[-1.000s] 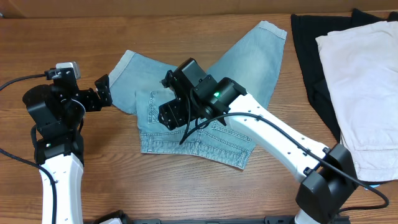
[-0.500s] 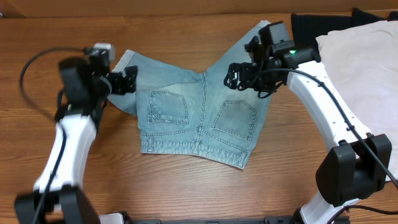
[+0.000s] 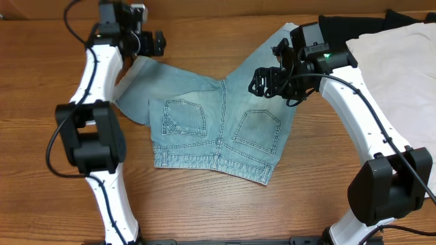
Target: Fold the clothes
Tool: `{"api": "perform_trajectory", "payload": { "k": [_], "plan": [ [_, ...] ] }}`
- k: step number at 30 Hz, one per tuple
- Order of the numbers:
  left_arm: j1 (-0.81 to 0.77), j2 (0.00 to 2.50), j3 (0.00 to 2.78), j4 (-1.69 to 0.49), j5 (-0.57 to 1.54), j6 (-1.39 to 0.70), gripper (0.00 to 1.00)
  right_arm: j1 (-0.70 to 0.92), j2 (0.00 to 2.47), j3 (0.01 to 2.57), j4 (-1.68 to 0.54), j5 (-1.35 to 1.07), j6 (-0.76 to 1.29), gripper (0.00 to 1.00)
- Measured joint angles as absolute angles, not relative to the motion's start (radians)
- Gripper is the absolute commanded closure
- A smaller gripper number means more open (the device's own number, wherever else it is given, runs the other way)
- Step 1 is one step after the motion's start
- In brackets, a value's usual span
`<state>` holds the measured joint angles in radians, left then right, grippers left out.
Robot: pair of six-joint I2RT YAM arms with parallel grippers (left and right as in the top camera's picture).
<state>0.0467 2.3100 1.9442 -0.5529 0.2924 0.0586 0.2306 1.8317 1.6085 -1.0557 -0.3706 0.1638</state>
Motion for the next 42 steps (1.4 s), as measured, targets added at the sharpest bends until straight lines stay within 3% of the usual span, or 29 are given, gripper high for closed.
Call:
{"api": "perform_trajectory", "payload": {
  "k": [17,19,22,23,24,26,37,38,39,40,41,42],
  "plan": [
    [0.034,2.429,1.952,-0.608,0.086,0.069,0.03,0.231,1.832,1.608,-1.070,-0.371,0.163,0.00],
    [0.034,2.437,1.959,-0.605,0.080,0.077,0.19,0.231,1.832,1.608,-1.070,-0.371,0.163,0.00],
    [0.034,2.441,1.962,-0.588,0.075,0.081,0.75,0.231,1.832,1.608,-1.069,-0.370,0.163,0.00],
    [0.034,2.444,1.962,-0.579,0.075,0.081,0.89,0.231,1.832,1.608,-1.070,-0.371,0.162,0.00],
    [0.034,2.447,1.963,-0.561,0.078,0.081,0.95,0.231,1.832,1.608,-1.070,-0.371,0.163,0.00],
    [0.033,2.455,1.963,-0.516,0.088,0.080,0.96,0.231,1.832,1.608,-1.070,-0.371,0.163,0.00],
    [-0.008,2.500,2.148,-0.346,0.090,0.077,0.96,0.231,1.832,1.608,-1.054,-0.371,0.160,0.00],
    [-0.015,2.500,2.167,-0.310,0.089,0.077,0.91,0.231,1.832,1.608,-1.051,-0.371,0.160,0.00],
    [-0.021,2.500,2.189,-0.269,0.089,0.077,0.78,0.231,1.832,1.608,-1.048,-0.371,0.160,0.00],
    [-0.032,2.500,2.207,-0.202,0.089,0.077,0.18,0.231,1.832,1.608,-1.047,-0.371,0.160,0.00],
    [-0.044,2.500,2.220,-0.140,0.088,0.068,0.00,0.231,1.832,1.608,-1.047,-0.371,0.161,0.00],
    [-0.061,2.500,2.226,-0.069,0.085,0.077,0.00,0.231,1.832,1.608,-1.047,-0.371,0.160,0.00]
  ]
}}
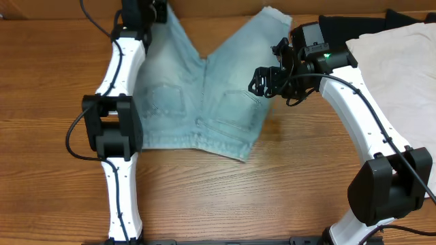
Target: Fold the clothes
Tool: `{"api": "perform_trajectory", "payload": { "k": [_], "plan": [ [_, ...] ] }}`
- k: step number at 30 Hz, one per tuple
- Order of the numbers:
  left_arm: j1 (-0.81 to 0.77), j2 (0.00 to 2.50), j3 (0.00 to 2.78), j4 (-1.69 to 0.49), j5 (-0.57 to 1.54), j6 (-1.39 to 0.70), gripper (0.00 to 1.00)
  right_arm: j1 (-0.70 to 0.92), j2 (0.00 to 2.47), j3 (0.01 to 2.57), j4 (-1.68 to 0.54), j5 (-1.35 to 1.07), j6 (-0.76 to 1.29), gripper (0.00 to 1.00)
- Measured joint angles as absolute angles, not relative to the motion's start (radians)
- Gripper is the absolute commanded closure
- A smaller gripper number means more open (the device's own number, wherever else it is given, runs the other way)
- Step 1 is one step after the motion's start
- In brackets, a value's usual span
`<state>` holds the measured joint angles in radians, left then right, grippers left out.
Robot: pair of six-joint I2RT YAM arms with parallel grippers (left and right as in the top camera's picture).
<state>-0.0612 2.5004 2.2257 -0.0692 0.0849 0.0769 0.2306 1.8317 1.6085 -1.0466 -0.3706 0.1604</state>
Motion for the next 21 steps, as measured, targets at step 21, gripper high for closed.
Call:
{"api": "perform_trajectory", "payload": {
  "k": [21],
  "plan": [
    [-0.131,2.212,2.460,-1.216,-0.050,0.073,0.00,0.410,1.827,1.391,-0.974,-0.350,0.277,0.02]
  ]
}}
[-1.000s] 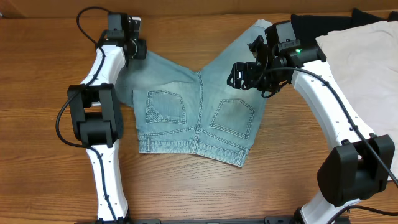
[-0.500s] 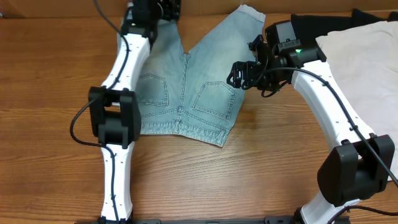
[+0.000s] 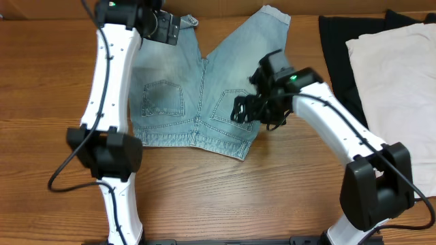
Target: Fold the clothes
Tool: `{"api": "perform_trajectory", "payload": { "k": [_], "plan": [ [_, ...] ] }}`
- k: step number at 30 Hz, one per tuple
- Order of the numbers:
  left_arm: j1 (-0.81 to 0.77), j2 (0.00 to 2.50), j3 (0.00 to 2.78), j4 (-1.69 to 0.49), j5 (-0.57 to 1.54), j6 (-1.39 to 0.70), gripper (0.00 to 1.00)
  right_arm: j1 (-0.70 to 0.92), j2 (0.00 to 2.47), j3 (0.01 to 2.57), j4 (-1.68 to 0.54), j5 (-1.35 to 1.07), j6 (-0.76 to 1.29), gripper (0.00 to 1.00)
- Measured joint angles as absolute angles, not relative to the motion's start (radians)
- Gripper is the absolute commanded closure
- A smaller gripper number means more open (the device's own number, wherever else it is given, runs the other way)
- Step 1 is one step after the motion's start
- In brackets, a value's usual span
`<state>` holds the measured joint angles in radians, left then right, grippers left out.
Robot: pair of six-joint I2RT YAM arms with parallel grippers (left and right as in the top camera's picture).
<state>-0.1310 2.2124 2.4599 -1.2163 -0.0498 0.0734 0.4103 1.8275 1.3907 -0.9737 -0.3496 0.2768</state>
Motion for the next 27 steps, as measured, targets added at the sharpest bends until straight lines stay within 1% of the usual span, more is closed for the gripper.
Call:
{"api": "perform_trajectory", "payload": {
  "k": [5,11,18,20,21,23,26,27],
  "plan": [
    [-0.131,2.161,2.465,-1.283,-0.050,0.073,0.00,0.477,1.827,1.277,-0.890,-0.315,0.302,0.05],
    [-0.131,2.162,2.465,-1.291,-0.050,0.069,0.00,0.490,1.826,1.217,-0.836,-0.255,0.311,0.06],
    [-0.131,2.162,2.465,-1.287,-0.049,0.058,0.00,0.501,1.825,1.153,-0.796,-0.236,0.318,0.10],
    [-0.131,2.162,2.465,-1.287,-0.049,0.058,0.00,0.505,1.824,1.131,-0.775,-0.233,0.334,0.17],
    [-0.131,2.162,2.465,-1.287,-0.049,0.058,0.00,0.506,1.824,1.121,-0.770,-0.232,0.338,0.22],
    [-0.131,2.162,2.465,-1.287,-0.049,0.058,0.00,0.506,1.824,1.105,-0.765,-0.231,0.348,0.35],
    [-0.131,2.162,2.465,-1.287,-0.049,0.058,0.00,0.506,1.824,1.099,-0.730,-0.230,0.357,0.52],
    [-0.131,2.162,2.465,-1.287,-0.049,0.058,0.00,0.506,1.824,1.097,-0.718,-0.229,0.363,0.54]
  ]
}}
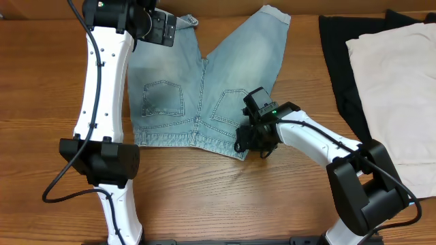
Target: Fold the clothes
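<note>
Light-blue denim shorts [204, 88] lie spread flat with the back pockets up. The waistband faces the front edge and the two legs point to the far side. My left gripper [176, 28] is at the far left, just beside the crumpled hem of the left leg [190, 22], and looks open. My right gripper [241, 143] is low at the right corner of the waistband [235, 148]. Its fingers are hidden against the cloth, so their state does not show.
At the far right a white garment [392, 82] lies on a black garment [337, 61]. Bare wooden table [225, 197] runs in front of the shorts and to their left.
My right gripper has moved from over the right back pocket toward me, down to the waistband's right corner. My left gripper has drawn back slightly to the left; the shorts lie as before.
At first the shorts lay skewed and bunched, with my left gripper at the left leg and my right above the right leg. Then the shorts sat farther left and straighter, left gripper at the far edge. Now they lie flat, and my right gripper is at the waistband.
</note>
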Tool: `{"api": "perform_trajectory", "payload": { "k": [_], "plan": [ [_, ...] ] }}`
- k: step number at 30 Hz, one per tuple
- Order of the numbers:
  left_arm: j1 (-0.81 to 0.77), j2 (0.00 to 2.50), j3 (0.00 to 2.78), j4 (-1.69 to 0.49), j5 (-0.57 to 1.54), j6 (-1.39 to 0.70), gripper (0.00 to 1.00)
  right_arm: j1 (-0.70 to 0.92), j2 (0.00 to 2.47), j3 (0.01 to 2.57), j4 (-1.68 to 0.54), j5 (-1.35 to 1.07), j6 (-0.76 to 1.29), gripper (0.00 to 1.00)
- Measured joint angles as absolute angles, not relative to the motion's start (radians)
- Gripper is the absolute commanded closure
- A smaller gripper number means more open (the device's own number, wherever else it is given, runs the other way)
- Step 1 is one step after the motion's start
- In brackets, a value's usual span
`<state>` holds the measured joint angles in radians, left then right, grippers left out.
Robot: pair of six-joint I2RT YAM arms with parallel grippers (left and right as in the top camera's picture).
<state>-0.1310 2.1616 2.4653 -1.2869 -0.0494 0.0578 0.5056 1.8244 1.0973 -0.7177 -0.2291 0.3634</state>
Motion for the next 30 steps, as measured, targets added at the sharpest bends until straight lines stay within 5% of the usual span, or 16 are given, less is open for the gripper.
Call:
{"api": "perform_trajectory", "payload": {
  "k": [3,7,15,27,29,30],
  "plan": [
    [-0.131,2.162,2.465,-1.287,-0.049,0.058,0.00,0.506,1.824,1.086,-0.693,-0.227,0.366,0.58],
    [-0.131,2.162,2.465,-1.285,-0.049,0.058,0.00,0.506,1.824,1.068,-0.672,-0.217,0.369,0.96],
    [-0.131,2.162,2.465,-1.280,-0.049,0.058,0.00,0.420,1.815,1.079,-0.850,-0.227,0.438,0.96],
    [-0.131,2.165,2.465,-1.248,-0.003,0.058,0.00,-0.167,1.739,1.261,-1.119,-0.200,0.323,0.93],
    [-0.131,2.188,2.466,-1.237,0.026,0.058,0.00,-0.221,1.738,1.304,-1.158,-0.194,0.300,0.87],
    [-0.131,2.198,2.466,-1.234,0.035,0.058,0.00,-0.241,1.738,1.331,-1.192,-0.194,0.288,0.73]
  ]
}}
